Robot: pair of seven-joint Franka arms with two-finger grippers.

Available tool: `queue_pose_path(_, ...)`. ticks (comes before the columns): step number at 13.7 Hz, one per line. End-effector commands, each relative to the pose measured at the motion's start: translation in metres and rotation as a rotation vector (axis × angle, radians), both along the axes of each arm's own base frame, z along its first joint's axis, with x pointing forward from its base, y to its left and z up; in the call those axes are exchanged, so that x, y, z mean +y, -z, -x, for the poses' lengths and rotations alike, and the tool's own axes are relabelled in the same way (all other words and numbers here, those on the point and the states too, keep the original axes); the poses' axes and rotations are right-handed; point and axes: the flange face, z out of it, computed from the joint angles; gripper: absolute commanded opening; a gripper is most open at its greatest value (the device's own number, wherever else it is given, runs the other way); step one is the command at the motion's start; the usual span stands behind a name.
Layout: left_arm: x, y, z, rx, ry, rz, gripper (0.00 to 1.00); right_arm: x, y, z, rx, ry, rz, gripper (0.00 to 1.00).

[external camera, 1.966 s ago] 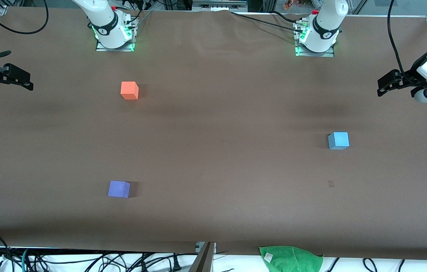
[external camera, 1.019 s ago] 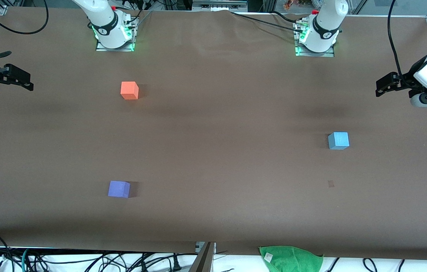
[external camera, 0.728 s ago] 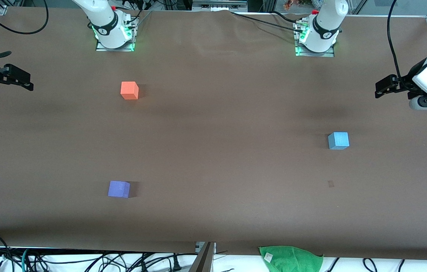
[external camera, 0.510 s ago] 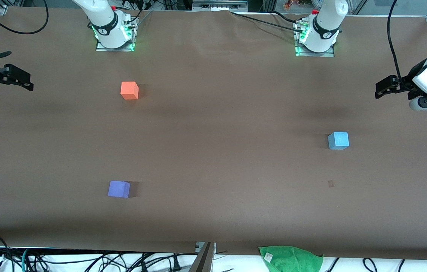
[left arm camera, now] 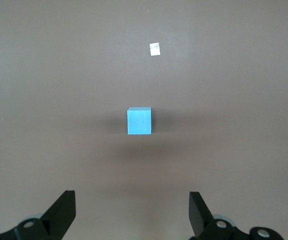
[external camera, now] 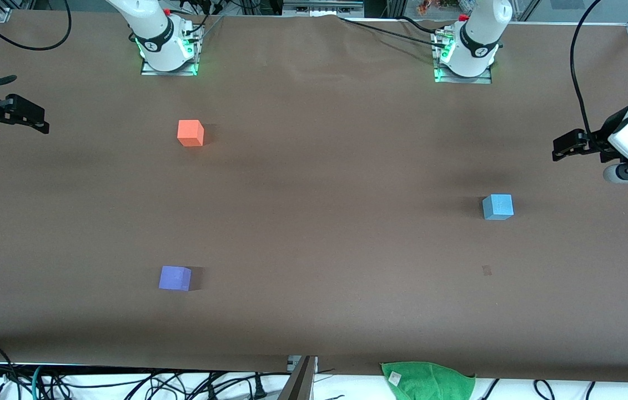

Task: Place blue block between orange and purple blocks
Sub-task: 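Reach the left gripper down to the light-blue cube and grasp it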

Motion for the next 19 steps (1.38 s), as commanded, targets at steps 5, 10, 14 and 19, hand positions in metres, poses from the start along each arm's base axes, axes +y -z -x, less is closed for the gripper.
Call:
queue_pose_path(5, 0.026, 0.029, -0.005, 0.066, -0.025, 0.026, 1.0, -0.001, -0.003, -0.001, -0.007, -0.011, -0.002, 1.0)
queue_pose_path(10, 0.032, 0.093, -0.008, 0.012, -0.03, 0.024, 1.0, -0.001, -0.004, -0.001, -0.009, -0.011, -0.003, 1.0)
queue_pose_path(14, 0.02, 0.167, -0.005, -0.114, 0.005, 0.01, 1.0, -0.002, -0.003, -0.001, -0.007, -0.007, -0.002, 1.0)
queue_pose_path(19, 0.018, 0.275, 0.015, -0.225, 0.019, 0.013, 1.0, -0.003, -0.003, -0.001, -0.008, -0.006, -0.003, 1.0)
